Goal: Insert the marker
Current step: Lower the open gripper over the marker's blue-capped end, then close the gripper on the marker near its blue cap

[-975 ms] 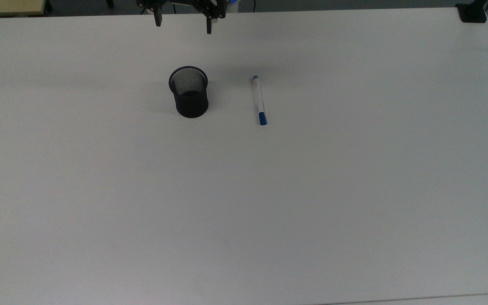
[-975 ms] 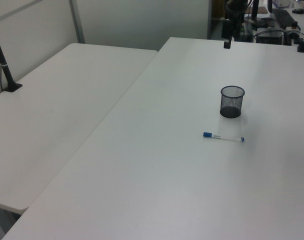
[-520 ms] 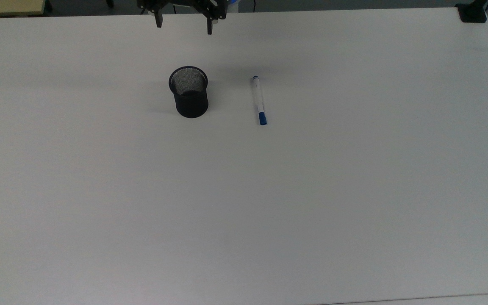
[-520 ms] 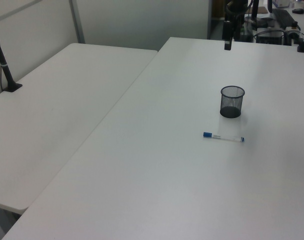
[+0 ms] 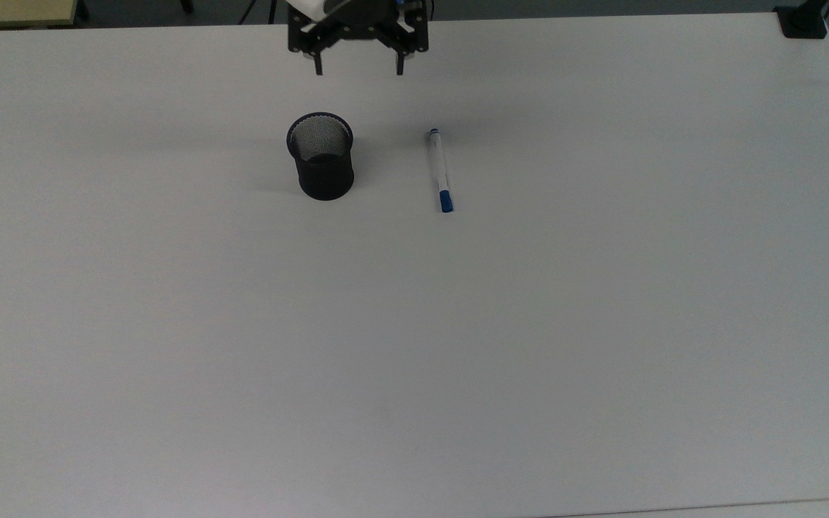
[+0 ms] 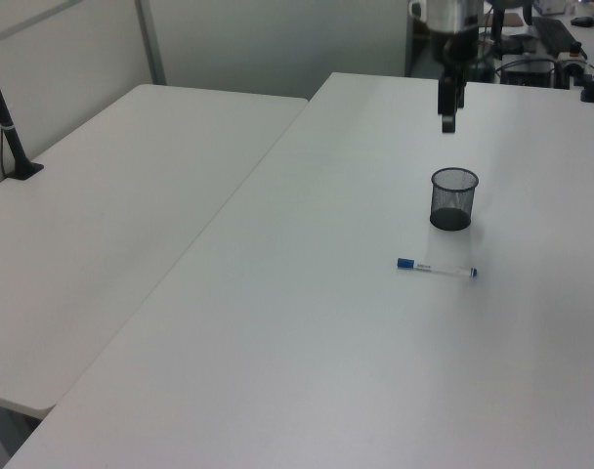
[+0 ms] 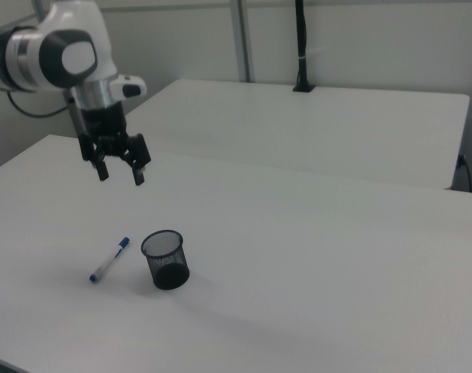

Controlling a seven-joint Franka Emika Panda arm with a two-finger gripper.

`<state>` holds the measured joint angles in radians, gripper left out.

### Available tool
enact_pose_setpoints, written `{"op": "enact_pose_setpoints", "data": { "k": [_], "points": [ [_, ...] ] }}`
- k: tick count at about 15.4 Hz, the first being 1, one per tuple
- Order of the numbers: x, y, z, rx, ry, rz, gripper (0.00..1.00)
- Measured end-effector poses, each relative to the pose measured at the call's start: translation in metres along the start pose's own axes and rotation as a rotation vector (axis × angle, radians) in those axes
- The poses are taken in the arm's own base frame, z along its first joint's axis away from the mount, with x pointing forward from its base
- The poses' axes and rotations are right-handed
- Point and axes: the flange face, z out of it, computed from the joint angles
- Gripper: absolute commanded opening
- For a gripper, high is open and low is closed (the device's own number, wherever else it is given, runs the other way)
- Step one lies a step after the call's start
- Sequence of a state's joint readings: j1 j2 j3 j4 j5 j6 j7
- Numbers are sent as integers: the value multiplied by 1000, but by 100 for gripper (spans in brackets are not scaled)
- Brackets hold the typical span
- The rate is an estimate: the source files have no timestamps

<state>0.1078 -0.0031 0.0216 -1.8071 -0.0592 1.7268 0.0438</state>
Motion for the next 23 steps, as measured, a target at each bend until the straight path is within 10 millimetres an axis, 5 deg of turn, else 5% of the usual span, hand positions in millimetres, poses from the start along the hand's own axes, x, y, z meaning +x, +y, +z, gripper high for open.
{"op": "enact_pose_setpoints", "data": {
  "k": [4, 9, 14, 18, 23],
  "points": [
    [11, -40, 54, -4, -28, -72, 100],
    [33, -67, 112, -5, -53, -115, 97],
    [46, -81, 145, -4, -48, -102, 86],
    [50, -90, 172, -8, -80, -100, 63],
    [59, -98, 196, -4, -65, -107, 55]
  ]
}}
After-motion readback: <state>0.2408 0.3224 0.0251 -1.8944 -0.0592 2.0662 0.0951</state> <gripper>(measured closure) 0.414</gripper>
